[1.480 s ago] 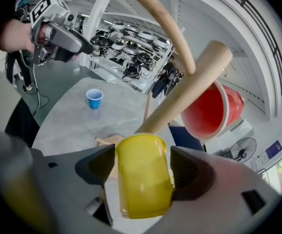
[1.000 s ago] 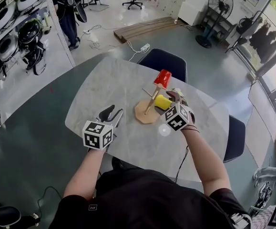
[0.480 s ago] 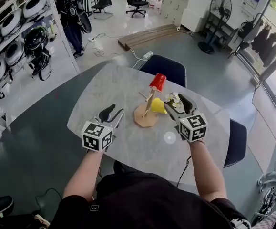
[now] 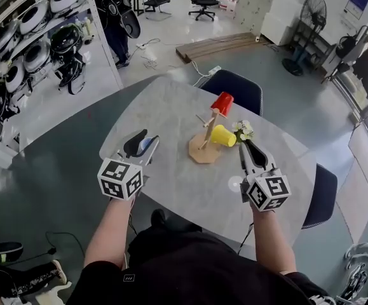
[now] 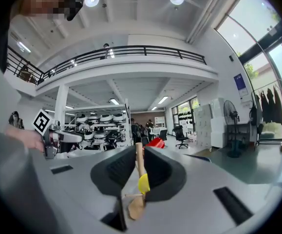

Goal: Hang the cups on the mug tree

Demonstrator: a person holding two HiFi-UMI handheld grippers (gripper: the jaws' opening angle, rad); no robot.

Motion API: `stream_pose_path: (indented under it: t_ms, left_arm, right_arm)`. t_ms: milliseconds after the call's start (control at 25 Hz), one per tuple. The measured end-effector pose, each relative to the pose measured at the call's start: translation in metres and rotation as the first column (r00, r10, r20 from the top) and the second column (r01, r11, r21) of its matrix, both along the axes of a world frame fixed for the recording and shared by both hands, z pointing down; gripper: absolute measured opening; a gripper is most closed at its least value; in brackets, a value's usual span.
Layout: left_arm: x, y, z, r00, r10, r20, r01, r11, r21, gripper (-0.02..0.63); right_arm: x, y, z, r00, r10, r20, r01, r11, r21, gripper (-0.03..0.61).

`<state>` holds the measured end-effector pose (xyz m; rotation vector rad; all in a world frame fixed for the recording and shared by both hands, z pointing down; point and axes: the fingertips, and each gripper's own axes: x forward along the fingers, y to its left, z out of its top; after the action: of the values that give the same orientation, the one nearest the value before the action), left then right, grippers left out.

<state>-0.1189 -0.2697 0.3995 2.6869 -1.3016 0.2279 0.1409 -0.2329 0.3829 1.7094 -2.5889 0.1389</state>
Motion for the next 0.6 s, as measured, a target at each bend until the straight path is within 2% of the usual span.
stream_pose_path:
  t_ms: [80, 240, 440, 600]
  left_arm:
    - [-0.014, 0.001, 0.006, 1.000, 0.015, -0.022, -0.015, 1.000, -0.007, 0.167]
    - [-0.042, 0.005, 0.026, 0.998, 0.052, -0.042, -0.054, 0.998, -0.033, 0.212]
    - [-0.099, -0.004, 0.057, 0.994, 0.099, -0.044, -0.103, 0.990, -0.095, 0.224]
    - [-0.126, -0.003, 0.085, 0.985, 0.169, -0.031, -0.171, 0.978, -0.121, 0.239]
  right_arm:
    - [-0.010, -0.001, -0.002, 1.000, 0.007, 0.013, -0.007, 1.000, 0.005, 0.053]
    - [-0.039, -0.006, -0.002, 0.999, 0.034, -0.010, -0.034, 0.999, 0.008, 0.037]
    - [-0.115, -0.026, 0.008, 0.999, 0.044, -0.003, -0.044, 0.999, -0.030, 0.037]
    - [-0.162, -0.031, 0.018, 0.997, 0.076, 0.028, -0.075, 0.996, -0.052, 0.037]
